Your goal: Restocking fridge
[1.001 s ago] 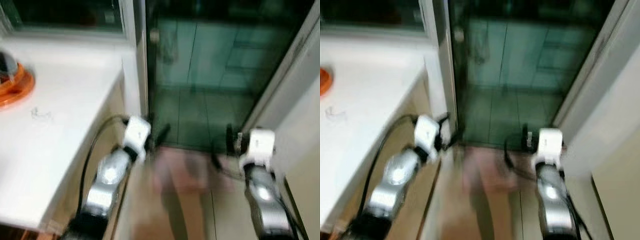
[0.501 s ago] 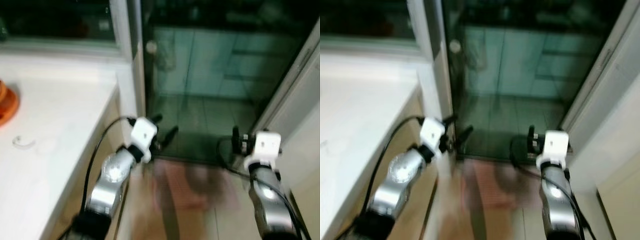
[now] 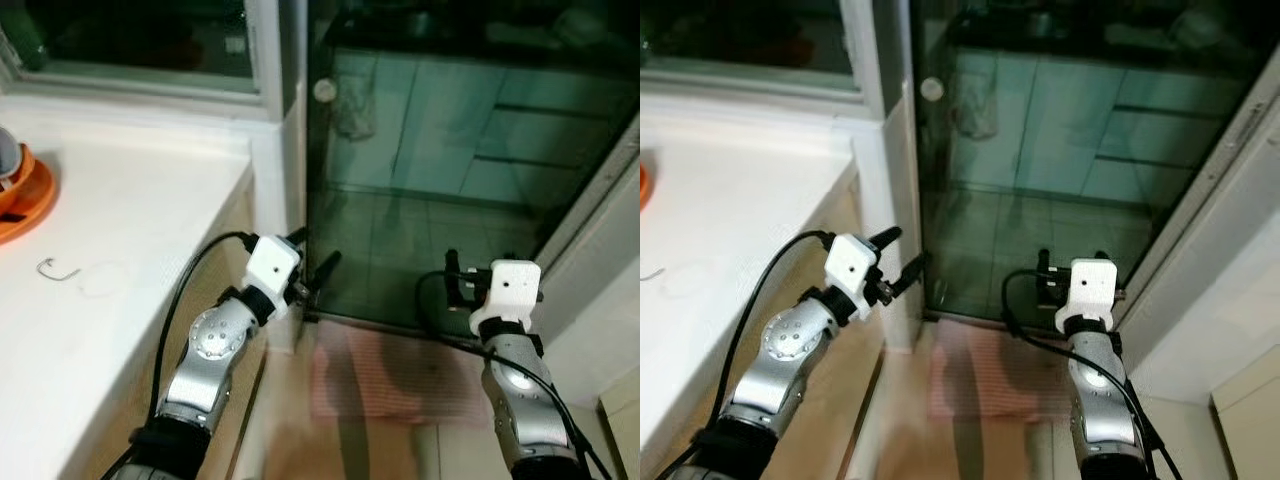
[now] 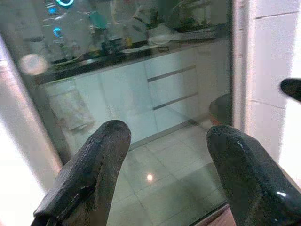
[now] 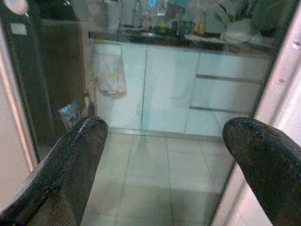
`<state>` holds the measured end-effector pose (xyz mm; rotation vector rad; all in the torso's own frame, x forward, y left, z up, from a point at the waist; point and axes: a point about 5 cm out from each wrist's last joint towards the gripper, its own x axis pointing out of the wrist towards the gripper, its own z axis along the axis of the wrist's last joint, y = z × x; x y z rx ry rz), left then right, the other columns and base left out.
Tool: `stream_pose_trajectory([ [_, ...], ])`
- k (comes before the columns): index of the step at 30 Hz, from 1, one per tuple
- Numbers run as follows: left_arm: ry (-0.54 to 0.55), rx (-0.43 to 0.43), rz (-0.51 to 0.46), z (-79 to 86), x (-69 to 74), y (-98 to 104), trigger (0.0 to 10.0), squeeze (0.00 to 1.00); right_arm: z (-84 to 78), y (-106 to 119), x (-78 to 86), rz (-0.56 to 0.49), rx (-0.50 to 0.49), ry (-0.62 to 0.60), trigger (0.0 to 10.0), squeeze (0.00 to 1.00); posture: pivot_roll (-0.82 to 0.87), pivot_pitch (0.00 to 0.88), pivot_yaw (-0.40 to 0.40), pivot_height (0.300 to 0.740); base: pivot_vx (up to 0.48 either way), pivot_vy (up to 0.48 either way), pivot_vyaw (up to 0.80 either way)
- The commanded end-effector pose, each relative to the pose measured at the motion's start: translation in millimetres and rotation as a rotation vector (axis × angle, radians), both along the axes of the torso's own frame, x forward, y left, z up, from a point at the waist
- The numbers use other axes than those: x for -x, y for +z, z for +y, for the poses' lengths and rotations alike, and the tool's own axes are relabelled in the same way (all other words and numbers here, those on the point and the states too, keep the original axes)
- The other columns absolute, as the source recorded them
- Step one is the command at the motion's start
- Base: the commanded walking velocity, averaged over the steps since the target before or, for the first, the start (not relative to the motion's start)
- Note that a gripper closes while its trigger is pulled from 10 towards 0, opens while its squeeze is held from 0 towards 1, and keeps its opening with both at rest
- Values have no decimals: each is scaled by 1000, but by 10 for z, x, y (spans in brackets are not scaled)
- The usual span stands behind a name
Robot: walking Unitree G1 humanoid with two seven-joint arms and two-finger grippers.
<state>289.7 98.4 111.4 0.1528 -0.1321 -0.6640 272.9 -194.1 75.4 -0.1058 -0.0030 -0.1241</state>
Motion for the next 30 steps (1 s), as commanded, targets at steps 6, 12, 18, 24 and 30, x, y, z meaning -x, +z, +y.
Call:
stream_pose_trajectory([
  [6,-36,32,0,-73,-28,59,10000,0,-34,58,-51,-17,-35,-12,10000,0,-72,0,0,740,0,-424,0],
  [12,-17,45,13,-48,-62,58,10000,0,-28,53,-41,-19,-21,-2,10000,0,-73,0,0,740,41,-138,-135],
  [18,-16,32,15,-34,-63,42,10000,0,-36,57,-33,-20,-19,-9,10000,0,-75,0,-1,740,0,0,0],
  [24,27,9,60,16,-71,-54,10000,0,-96,10,-40,19,-5,-70,10000,0,-76,0,1,740,0,0,0],
  [30,98,14,118,133,-71,-169,10000,0,-81,-38,-31,48,-21,-57,10000,0,-77,0,2,740,0,0,0],
])
